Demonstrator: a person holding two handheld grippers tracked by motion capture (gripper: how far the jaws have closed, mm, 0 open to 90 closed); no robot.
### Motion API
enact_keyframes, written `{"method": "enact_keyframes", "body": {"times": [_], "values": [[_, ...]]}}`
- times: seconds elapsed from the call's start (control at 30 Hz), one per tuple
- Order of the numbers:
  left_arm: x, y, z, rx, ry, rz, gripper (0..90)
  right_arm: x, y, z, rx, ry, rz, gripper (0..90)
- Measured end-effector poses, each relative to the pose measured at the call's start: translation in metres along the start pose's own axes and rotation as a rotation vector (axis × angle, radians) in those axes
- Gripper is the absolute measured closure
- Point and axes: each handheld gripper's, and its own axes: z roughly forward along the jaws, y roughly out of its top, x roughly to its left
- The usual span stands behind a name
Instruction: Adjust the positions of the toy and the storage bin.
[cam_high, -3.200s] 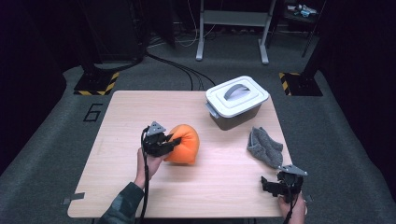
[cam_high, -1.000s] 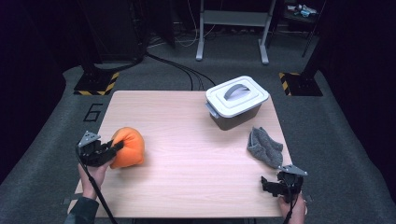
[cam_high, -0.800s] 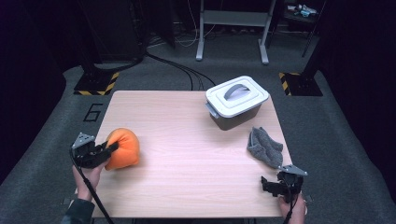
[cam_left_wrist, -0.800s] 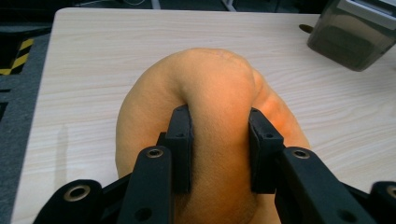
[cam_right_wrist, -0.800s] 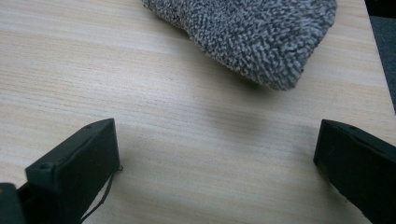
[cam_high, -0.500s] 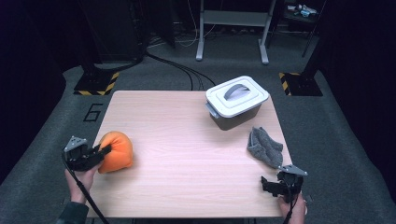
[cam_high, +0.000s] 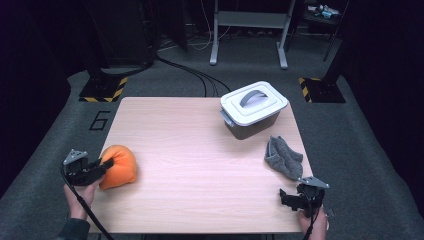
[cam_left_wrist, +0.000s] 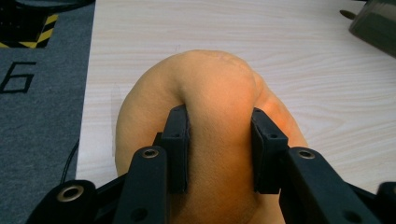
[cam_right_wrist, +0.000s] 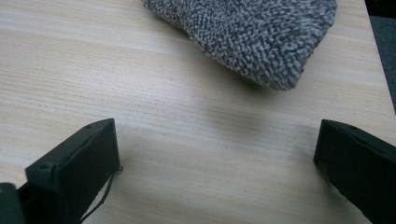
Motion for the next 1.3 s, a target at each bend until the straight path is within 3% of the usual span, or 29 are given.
{"method": "enact_keyframes", "body": {"times": [0.1,0.27,0.5,0.83,1.03,1.3], "values": [[0.003,-0.002,-0.001,-0.015,0.000,-0.006,63.7,0.000,0.000,0.000,0.000,0.000,0.000,0.0],[0.004,-0.004,-0.002,0.015,0.006,0.014,61.4,0.000,0.000,0.000,-0.004,0.001,-0.006,0.0],[0.004,-0.007,-0.001,0.009,0.002,0.004,58.1,0.000,0.000,0.000,-0.001,0.000,-0.002,0.0],[0.000,0.001,-0.008,-0.004,0.019,0.000,27.5,0.000,0.000,0.000,0.000,0.001,0.000,0.0],[-0.008,0.011,-0.014,-0.029,0.021,0.014,17.7,0.000,0.000,0.000,-0.001,0.002,-0.004,0.0],[-0.027,0.024,-0.015,-0.038,-0.003,0.035,12.5,-0.001,0.000,0.000,-0.003,0.004,-0.008,0.0]]}}
